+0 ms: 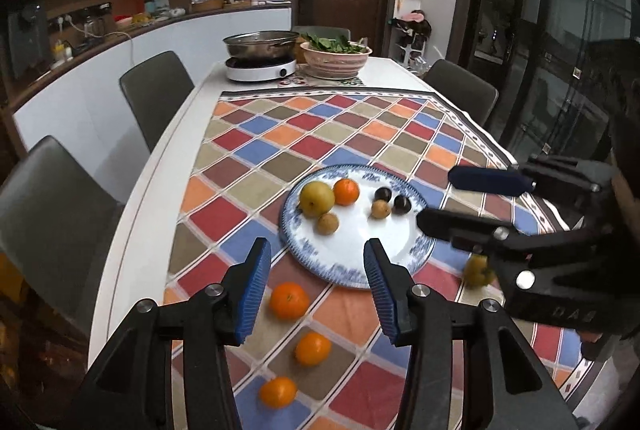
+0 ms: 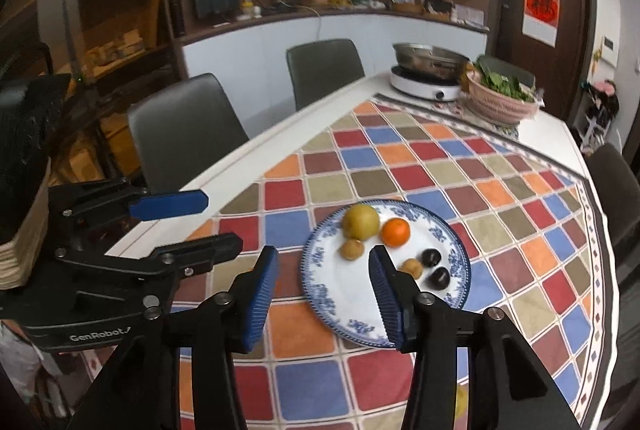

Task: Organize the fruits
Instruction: 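Withdraw both open tools from the plate toward the loose mandarins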

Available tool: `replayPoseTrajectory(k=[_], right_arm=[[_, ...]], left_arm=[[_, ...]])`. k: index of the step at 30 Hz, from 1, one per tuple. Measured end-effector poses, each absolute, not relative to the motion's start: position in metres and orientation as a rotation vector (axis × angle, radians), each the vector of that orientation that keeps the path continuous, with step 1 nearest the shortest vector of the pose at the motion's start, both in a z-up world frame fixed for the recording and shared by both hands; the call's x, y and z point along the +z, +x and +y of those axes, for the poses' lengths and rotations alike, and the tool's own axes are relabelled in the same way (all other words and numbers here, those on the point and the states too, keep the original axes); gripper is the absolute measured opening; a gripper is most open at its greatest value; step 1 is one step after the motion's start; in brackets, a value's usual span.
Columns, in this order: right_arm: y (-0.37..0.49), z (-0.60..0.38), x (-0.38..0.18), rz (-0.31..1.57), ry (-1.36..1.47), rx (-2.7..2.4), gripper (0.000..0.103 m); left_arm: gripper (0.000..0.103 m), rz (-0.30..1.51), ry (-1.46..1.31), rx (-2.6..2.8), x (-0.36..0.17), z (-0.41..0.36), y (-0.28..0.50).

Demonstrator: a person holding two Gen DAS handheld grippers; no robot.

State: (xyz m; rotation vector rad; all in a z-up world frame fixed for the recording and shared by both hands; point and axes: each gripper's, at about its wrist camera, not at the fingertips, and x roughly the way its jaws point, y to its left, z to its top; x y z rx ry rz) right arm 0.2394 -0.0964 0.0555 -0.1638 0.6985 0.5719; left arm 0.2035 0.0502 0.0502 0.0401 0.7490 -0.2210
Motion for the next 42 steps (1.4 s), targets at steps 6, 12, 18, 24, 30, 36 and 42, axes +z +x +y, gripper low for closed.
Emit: replayPoseTrajectory(k=[6, 12, 18, 24, 30, 36, 42], right_arm=[[0.213, -0.081, 0.059, 0.647, -0.214, 0.585, 0.048], [0.196, -0.067, 0.055, 0.627, -0.241, 0.612, 0.048], [0.187, -0.055, 0.041, 0.627, -0.252, 0.651, 0.056], [0.183, -0.042, 0.021, 0.654, -0.295, 0.674, 0.056], [0.18, -0.032, 0.001, 0.682, -0.368, 0.694, 0.056], [0.185, -0.023, -0.018, 0.719, -0.424, 0.711, 0.056], [0.192, -0.012, -0.038, 0.761, -0.482, 0.745, 0.056]], left_arm=[[0.051, 0.739, 0.035, -0.176, 0.044, 0.067, 0.173], [0.055, 0.724, 0.039, -0.135, 0.039, 0.079, 0.147], [0.059, 0.714, 0.048, -0.104, 0.024, 0.089, 0.127], [0.059, 0.707, 0.042, -0.103, 0.005, 0.096, 0.116], [0.06, 0.731, 0.057, -0.124, -0.016, 0.098, 0.115], [0.059, 0.778, 0.036, -0.155, -0.037, 0.103, 0.124], [0.059, 0.809, 0.066, -0.199, -0.055, 0.102, 0.129]])
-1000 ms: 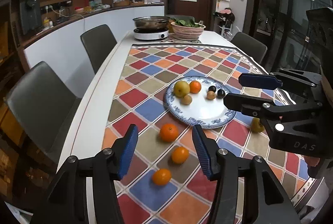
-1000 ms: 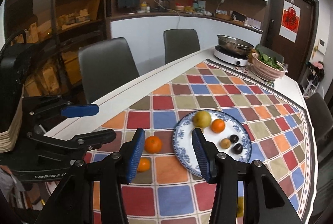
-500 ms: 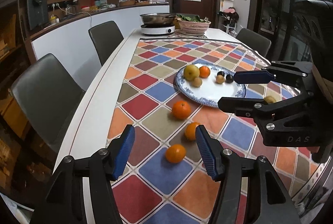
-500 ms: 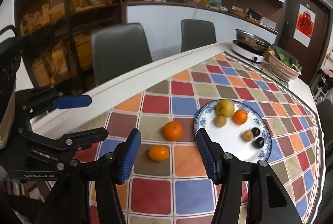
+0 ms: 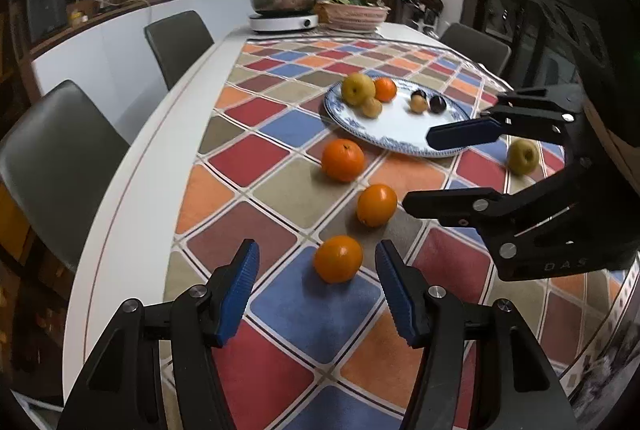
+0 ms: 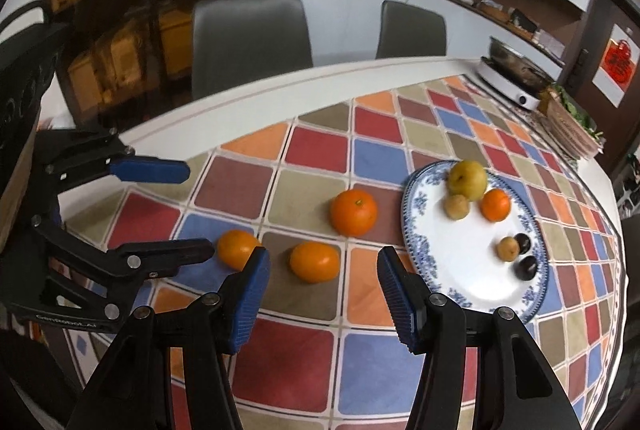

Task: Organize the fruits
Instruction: 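Withdraw both open tools from the plate toward the loose mandarins, then grasp a mandarin with the left tool while the right tool grasps another mandarin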

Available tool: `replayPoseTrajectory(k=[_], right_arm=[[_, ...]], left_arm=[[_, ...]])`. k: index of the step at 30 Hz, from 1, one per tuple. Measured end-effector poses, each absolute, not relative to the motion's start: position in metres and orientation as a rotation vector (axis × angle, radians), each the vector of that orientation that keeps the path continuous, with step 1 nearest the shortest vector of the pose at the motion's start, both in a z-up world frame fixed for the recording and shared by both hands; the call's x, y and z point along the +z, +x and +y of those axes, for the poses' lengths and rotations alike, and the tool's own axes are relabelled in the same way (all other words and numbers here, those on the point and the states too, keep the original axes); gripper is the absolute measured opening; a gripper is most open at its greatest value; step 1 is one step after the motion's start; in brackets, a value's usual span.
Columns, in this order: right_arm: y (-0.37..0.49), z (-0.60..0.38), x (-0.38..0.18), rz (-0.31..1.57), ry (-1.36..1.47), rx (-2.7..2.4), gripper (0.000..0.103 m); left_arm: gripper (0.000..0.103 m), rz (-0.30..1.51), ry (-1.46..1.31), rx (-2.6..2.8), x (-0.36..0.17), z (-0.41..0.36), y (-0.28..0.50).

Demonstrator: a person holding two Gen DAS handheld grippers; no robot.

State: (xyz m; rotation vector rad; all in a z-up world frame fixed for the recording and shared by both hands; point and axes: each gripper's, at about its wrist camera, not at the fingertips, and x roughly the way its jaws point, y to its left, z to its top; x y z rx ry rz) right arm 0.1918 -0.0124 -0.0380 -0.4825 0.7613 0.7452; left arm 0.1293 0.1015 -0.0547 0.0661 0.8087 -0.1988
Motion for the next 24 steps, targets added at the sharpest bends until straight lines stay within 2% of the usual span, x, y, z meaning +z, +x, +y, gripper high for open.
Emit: replayPoseTrajectory(k=[12, 22, 24], right_arm=[[0.21, -0.001, -0.07, 0.843, -0.524, 0.802, 0.056], [0.225, 0.006, -0.088, 0.886, -0.501, 0.824, 0.056], [0.226, 0.007, -0.09, 0.891, -0.501, 0.825, 0.052]], left_arm=[[0.058, 0.866, 0.052, -0.263, -0.079, 0.101, 0.148], [0.043, 0.914, -0.01, -0.292, -0.09, 0.104, 0.158], [0.039, 0.915, -0.017, -0.295, -0.091, 0.103, 0.159]])
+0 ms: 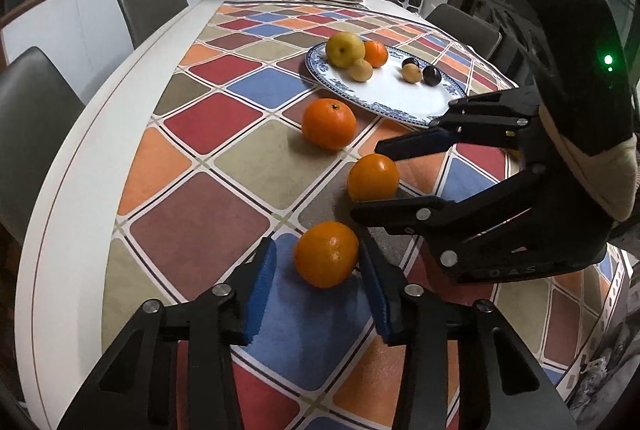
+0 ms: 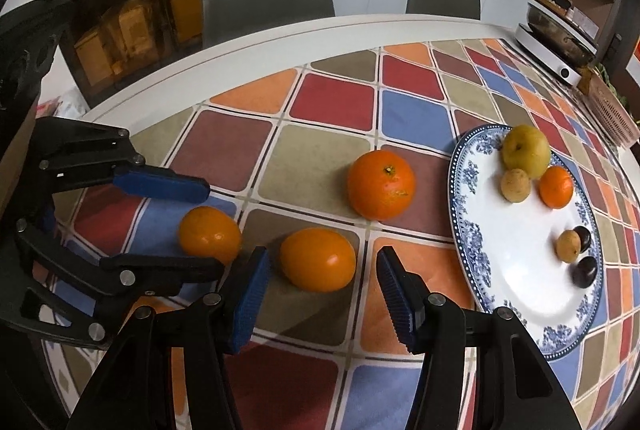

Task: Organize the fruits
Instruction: 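Grasp a mandarin with the left tool while the right tool grasps another mandarin, then carry both mandarins onto the plate and open both tools to release them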

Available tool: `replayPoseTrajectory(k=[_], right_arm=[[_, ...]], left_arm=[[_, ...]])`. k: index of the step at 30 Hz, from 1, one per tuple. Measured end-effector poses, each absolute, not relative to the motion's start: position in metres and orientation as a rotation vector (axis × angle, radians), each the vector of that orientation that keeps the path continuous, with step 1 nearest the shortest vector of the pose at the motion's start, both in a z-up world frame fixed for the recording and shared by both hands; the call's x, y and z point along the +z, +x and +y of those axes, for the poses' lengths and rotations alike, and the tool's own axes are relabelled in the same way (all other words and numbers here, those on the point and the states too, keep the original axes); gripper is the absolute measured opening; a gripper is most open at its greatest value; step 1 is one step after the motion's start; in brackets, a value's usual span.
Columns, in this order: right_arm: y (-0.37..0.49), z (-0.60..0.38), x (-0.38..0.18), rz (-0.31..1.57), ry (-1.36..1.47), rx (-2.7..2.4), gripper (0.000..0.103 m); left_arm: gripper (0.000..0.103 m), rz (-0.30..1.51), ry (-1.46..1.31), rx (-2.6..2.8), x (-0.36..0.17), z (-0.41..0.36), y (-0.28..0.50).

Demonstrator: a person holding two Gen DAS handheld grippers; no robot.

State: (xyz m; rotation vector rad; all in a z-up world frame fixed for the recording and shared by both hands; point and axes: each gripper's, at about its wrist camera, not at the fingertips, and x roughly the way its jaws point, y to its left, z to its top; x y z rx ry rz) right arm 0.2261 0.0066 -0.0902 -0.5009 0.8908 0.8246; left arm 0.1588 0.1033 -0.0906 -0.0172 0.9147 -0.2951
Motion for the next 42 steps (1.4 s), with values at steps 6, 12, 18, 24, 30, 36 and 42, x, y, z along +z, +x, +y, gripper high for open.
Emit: replayPoseTrajectory(k=[6, 12, 18, 24, 30, 36, 42], right_arm=[[0.226, 0.006, -0.094, 0.906, -0.482, 0.838, 0.04], [0.223, 0.0, -0.09, 0.899, -0.443, 0.817, 0.04], [0.218, -0.007, -0.077, 0.879, -0.388, 0.808, 0.04], [0.213, -0.017, -0.062, 0.852, -0.344, 0.786, 0.04], [0.205, -0.032, -0.045, 0.816, -0.292, 0.759, 0.04], [0.197, -0.051, -0.026, 0.769, -0.254, 0.717, 0.04], [0.193, -0.074, -0.01, 0.728, -0.201, 0.671, 0.04]], left_arm=[[0.032, 0.918, -0.022, -0.299, -0.092, 0.102, 0.159], [0.032, 0.904, -0.043, -0.28, -0.087, 0.103, 0.156], [0.032, 0.875, -0.042, -0.268, -0.074, 0.1, 0.151], [0.032, 0.833, -0.036, -0.265, -0.056, 0.095, 0.142], [0.032, 0.789, -0.029, -0.273, -0.037, 0.085, 0.135], [0.032, 0.741, -0.028, -0.277, -0.019, 0.071, 0.131], [0.032, 0.703, -0.02, -0.295, -0.004, 0.055, 0.132]])
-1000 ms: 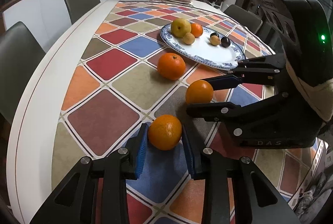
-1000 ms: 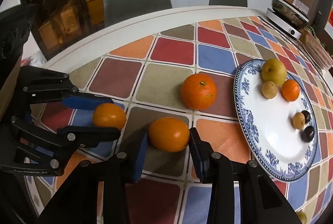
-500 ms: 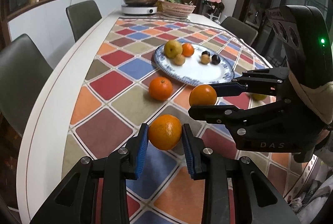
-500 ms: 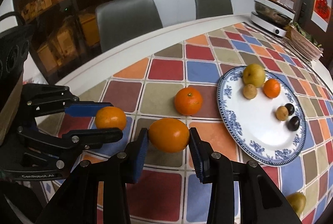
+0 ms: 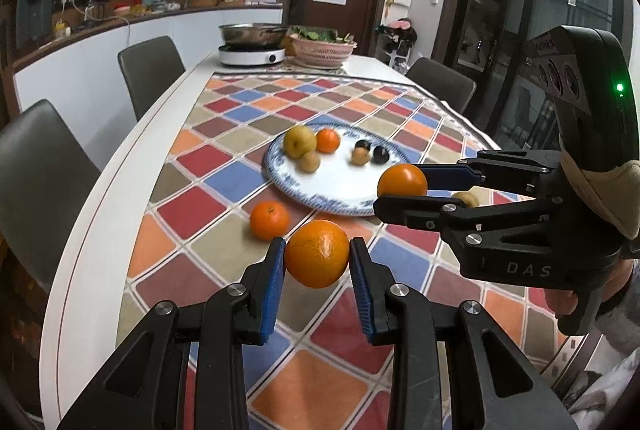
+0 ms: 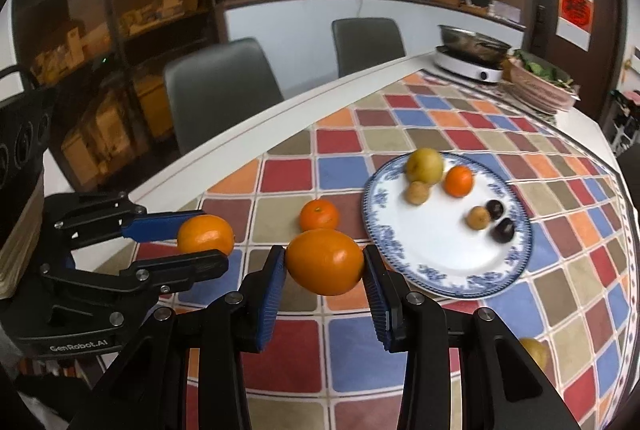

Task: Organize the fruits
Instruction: 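Carry both mandarins onto the plate and open both tools to release them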

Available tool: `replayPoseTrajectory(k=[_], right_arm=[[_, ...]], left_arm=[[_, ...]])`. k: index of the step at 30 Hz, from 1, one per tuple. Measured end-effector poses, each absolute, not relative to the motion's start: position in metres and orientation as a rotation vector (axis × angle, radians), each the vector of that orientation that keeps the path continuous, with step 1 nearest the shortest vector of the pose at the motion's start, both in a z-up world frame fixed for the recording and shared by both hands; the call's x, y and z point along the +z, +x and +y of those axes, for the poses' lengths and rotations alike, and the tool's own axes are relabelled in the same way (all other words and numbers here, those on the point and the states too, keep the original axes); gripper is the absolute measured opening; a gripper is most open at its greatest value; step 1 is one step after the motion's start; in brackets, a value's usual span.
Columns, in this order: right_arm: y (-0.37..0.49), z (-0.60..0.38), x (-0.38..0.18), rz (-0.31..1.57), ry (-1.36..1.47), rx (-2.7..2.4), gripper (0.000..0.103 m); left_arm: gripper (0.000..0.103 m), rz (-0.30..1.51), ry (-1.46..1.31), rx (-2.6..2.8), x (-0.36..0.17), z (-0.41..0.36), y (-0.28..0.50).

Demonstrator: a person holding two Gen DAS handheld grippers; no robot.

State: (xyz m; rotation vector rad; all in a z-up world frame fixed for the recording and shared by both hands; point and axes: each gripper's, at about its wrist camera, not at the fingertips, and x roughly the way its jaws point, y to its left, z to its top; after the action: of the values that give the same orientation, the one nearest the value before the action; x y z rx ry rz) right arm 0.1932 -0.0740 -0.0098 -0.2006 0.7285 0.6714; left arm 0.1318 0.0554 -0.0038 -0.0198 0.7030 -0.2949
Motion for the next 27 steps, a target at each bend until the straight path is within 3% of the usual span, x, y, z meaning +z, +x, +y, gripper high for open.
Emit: replayPoseTrajectory(k=[11, 16, 27], right_arm=[[0.2, -0.111, 0.015, 0.669, -0.134, 0.575, 0.04], [0.21, -0.124, 0.024, 0.652, -0.108, 0.533, 0.035], [0.231, -0.155, -0.009, 0.765, -0.072, 0.434, 0.033]], left_arm=[[0.032, 0.666, -0.009, -0.327, 0.013, 0.03, 0.15], [0.032, 0.655, -0.005, -0.354, 0.019, 0.021, 0.167], [0.032, 0.727, 0.001, -0.365, -0.005, -0.002, 0.188]])
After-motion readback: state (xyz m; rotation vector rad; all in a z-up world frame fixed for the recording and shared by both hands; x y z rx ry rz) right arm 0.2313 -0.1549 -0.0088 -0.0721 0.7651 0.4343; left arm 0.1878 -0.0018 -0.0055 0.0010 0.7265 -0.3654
